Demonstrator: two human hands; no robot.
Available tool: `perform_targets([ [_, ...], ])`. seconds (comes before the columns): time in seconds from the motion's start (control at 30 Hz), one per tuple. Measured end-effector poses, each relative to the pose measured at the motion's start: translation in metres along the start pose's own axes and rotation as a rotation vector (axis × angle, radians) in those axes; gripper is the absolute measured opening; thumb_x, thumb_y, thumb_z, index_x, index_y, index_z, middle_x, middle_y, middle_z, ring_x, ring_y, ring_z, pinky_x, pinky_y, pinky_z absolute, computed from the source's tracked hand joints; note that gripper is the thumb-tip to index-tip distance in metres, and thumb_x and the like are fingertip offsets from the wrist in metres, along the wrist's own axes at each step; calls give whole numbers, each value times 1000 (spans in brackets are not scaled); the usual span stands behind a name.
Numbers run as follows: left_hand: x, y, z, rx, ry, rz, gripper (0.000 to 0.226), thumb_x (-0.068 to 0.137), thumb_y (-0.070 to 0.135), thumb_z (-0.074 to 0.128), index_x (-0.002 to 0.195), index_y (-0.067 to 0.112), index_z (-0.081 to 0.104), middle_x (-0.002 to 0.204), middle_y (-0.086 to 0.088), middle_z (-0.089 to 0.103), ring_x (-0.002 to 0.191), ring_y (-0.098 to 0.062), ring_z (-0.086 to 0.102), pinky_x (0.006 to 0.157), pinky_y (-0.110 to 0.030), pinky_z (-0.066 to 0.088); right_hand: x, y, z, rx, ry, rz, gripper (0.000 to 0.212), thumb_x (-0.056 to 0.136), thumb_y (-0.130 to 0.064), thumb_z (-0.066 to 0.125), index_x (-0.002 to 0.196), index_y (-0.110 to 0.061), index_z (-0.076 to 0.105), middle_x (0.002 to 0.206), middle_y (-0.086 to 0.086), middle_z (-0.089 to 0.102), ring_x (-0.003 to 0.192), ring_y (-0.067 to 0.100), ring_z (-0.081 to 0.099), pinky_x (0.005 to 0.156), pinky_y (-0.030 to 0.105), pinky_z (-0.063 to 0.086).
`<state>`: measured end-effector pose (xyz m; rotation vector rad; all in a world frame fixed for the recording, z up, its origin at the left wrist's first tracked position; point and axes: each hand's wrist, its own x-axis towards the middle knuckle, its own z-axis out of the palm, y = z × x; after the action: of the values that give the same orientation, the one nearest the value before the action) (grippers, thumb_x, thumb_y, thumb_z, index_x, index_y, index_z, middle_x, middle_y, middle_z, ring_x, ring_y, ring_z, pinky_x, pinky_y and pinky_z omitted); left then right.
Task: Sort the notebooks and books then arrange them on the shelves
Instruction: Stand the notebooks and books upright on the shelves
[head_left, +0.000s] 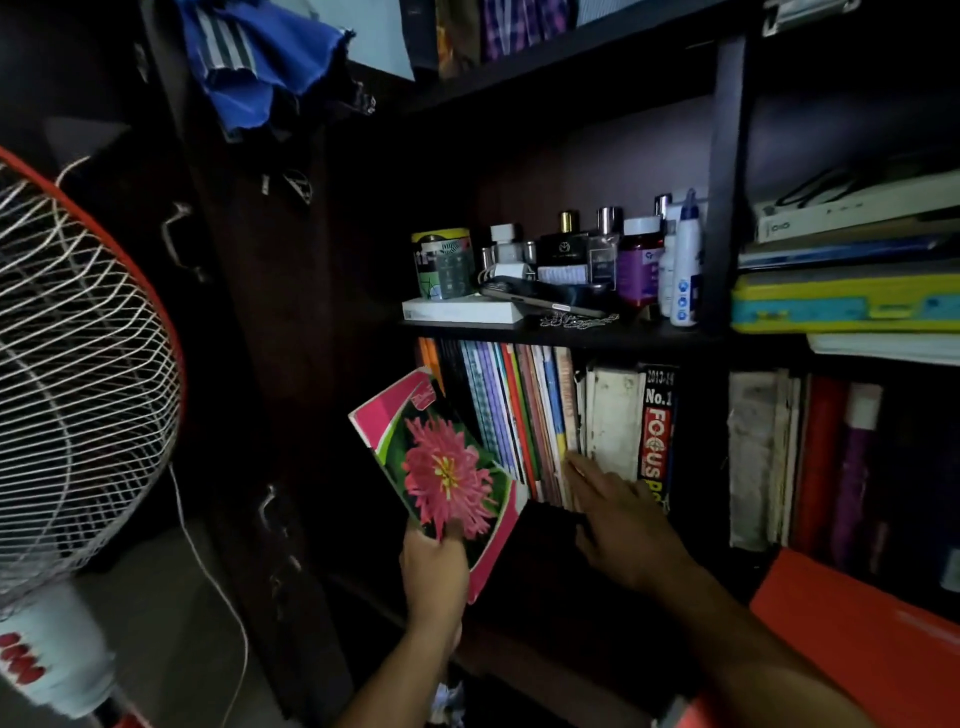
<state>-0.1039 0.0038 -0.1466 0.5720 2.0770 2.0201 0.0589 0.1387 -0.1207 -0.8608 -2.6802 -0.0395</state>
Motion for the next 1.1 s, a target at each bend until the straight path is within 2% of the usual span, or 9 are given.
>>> perform_targets([
  [0.17,3,-2,-2,-37,-7,-2,24,96,24,65,119,23,63,103,4,69,96,-20,64,81,-35,45,0,-2,-1,-31,83,62,75,97,-30,49,160,-18,10,167,-3,3,137,23,38,111,46,32],
  [0.3,1,-1,-1,-39,-66,45,21,97,32,65,117,28,60,99,11,66,86,-6,59,82,-32,41,1,0,1,-19,117,67,76,93,-28,54,159,-25,17,165,-3,15,134,23,43,108,46,37],
  [0.4,1,-1,0,-45,-82,46,27,96,31,66,122,25,61,109,5,66,99,-19,60,88,-35,42,2,0,3,-33,121,69,80,90,-27,58,158,-31,15,163,-2,19,132,24,45,106,48,39],
  [0.53,3,-2,-1,-93,-94,23,19,96,28,67,112,31,57,104,8,64,99,-19,57,87,-35,40,2,-3,4,-45,100,71,83,92,-27,56,160,-31,9,164,-1,14,135,24,40,107,47,39],
  [0.73,7,-1,-3,-49,-118,-36,29,95,31,68,122,25,60,115,3,66,106,-22,60,89,-39,44,4,5,11,-32,130,34,78,90,-28,56,159,-25,19,164,0,15,130,24,43,96,41,48],
  [0.87,28,4,-22,92,-85,22,26,96,26,66,121,20,63,108,-3,70,104,-30,65,91,-42,51,6,7,15,-30,160,-15,75,87,-28,59,155,-23,29,159,3,22,121,25,48,91,39,50],
  [0.93,33,6,-31,110,-43,56,30,96,29,66,123,16,62,106,-10,70,100,-34,65,87,-42,51,6,8,16,-30,161,-38,74,85,-28,61,154,-22,34,157,5,30,119,26,50,92,40,50],
  [1.03,34,4,-35,132,-71,77,25,95,31,67,115,17,63,95,-1,69,86,-22,64,74,-35,48,8,3,21,-132,220,-138,74,77,-29,66,148,-19,46,149,5,47,118,27,56,93,41,50],
  [1.1,33,2,-33,187,-131,107,33,94,35,68,123,17,64,100,2,70,89,-20,64,77,-35,50,10,-1,23,-249,238,-243,71,76,-34,65,144,-15,52,146,6,52,130,29,51,108,45,41],
])
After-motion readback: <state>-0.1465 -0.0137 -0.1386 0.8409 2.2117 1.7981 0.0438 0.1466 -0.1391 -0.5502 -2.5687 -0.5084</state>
